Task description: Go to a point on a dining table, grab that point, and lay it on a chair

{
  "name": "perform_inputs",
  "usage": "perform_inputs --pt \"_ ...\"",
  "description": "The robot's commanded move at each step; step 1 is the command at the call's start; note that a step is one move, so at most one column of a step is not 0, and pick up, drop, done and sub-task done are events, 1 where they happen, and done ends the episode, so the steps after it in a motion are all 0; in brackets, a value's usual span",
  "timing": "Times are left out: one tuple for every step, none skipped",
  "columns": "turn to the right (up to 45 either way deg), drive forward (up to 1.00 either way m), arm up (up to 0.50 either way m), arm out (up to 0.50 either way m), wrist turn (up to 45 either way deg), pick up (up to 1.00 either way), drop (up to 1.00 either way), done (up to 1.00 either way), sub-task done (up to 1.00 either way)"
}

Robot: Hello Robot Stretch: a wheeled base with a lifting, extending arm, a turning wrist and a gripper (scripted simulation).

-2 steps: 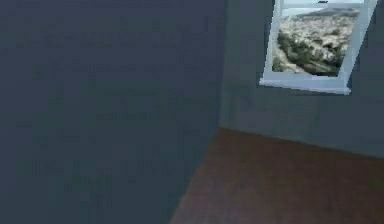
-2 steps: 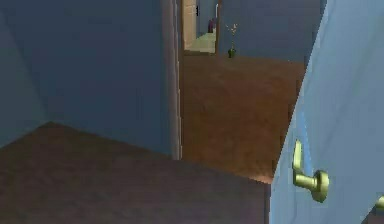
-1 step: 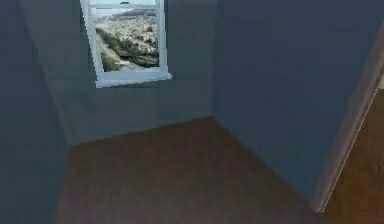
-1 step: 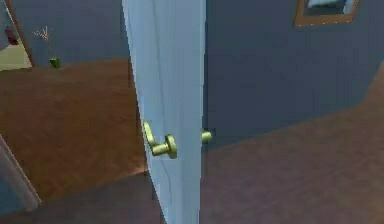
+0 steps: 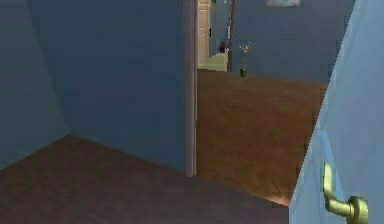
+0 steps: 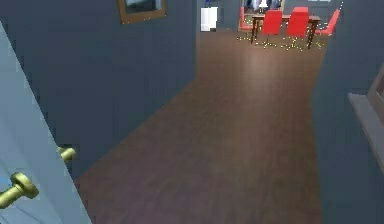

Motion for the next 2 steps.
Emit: perform_inputs --pt "0.0 0.40 0.00 0.00 0.0 0.00 0.00 0.00 0.00" --pt "18.0 0.00 0.00 0.00 0.0 0.00 0.00 0.00 0.00"
